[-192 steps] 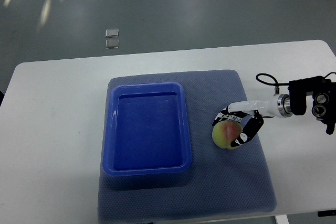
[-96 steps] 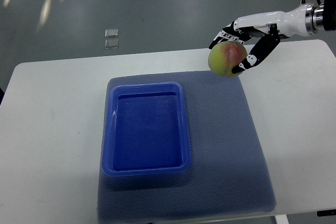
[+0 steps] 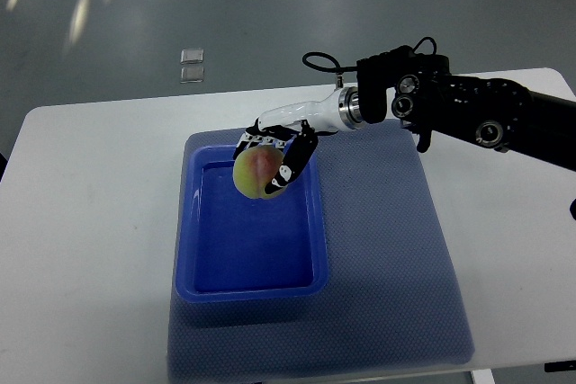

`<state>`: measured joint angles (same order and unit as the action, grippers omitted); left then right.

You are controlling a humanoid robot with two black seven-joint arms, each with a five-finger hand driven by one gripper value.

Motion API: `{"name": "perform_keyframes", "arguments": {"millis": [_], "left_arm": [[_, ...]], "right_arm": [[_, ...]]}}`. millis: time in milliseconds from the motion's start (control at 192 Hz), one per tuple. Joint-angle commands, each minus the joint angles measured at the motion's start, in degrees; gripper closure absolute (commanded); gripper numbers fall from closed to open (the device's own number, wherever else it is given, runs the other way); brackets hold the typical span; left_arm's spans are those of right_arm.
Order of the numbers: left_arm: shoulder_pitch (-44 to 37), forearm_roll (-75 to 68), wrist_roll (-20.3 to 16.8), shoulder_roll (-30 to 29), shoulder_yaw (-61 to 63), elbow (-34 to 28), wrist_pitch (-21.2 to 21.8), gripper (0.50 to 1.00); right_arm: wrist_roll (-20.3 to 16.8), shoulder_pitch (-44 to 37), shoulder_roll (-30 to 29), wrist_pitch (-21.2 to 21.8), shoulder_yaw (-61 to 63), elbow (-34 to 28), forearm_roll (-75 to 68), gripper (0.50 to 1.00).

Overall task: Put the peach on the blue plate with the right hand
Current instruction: 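Carry the peach over the blue tray and lower it inside, then open the right hand and raise it away from the tray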

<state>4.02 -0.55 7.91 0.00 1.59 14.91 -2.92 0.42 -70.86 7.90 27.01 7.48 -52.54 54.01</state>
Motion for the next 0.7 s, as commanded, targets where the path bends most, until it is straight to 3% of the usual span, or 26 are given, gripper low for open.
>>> {"name": "perform_keyframes", "arguments": {"millis": [0,125,255,261,287,318,328,334,339,344,396,401,412,485,693], "left_arm": [[0.03,0.02,0.00,0.00,0.00,-0.14,0.02,0.500],[0.03,0.02,0.00,0.00,-0.09,0.03,0.02,0.500],[0.03,0.02,0.00,0.00,-0.09,0.03,0.02,0.500],[-0.06,0.02,0.00,0.00,-0.09,0.03,0.02,0.500],[0.03,0.02,0.00,0.00,0.00,0.03,0.02,0.500],[-0.06,0.02,0.00,0.00,0.00,0.03,0.02,0.500],[-0.06,0.02,0.00,0.00,0.00,-0.06,0.02,0.500],[-0.06,0.02,0.00,0.00,-0.09,0.03,0.02,0.500],[-0.06,0.02,0.00,0.00,-0.09,0.03,0.02,0.500],[0.03,0.02,0.00,0.00,-0.09,-0.06,0.02,0.500],[0.03,0.02,0.00,0.00,-0.09,-0.06,0.02,0.500],[0.03,0.02,0.00,0.00,0.00,-0.06,0.02,0.500],[0.03,0.02,0.00,0.00,0.00,-0.06,0.02,0.500],[0.03,0.02,0.00,0.00,0.00,-0.14,0.02,0.500],[-0.06,0.02,0.00,0.00,0.00,-0.23,0.02,0.500]], "right_arm": [[0.02,1.42,-4.21,-1.26,-0.37,3.23,1.36,1.000],[0.02,4.94,-7.81,-2.84,-0.54,6.13,3.82,1.000],[0.02,5.55,-7.90,-3.98,-0.54,7.10,4.17,0.985],[0.11,5.81,-7.90,-3.81,-0.63,7.18,4.35,0.951],[0.11,5.91,-7.90,-3.54,-0.63,7.18,4.35,0.928],[0.11,5.99,-7.90,-3.37,-0.63,7.18,4.26,0.865],[0.11,5.99,-7.90,-3.37,-0.54,7.18,4.35,0.836],[0.11,5.99,-7.90,-3.28,-0.54,7.18,4.35,0.798],[0.11,5.99,-7.90,-3.28,-0.54,7.18,4.35,0.797],[0.02,5.99,-7.90,-3.28,-0.45,7.18,4.26,0.753],[0.02,5.99,-7.90,-3.28,-0.45,7.18,4.26,0.752],[0.11,5.91,-7.90,-3.19,-0.19,7.10,4.17,0.617],[0.11,5.82,-7.90,-3.10,-0.19,7.10,4.17,0.605],[0.02,5.29,-7.63,-2.58,0.42,7.10,4.08,0.568],[0.02,1.07,-1.39,0.76,3.50,4.37,2.94,0.568]]}}
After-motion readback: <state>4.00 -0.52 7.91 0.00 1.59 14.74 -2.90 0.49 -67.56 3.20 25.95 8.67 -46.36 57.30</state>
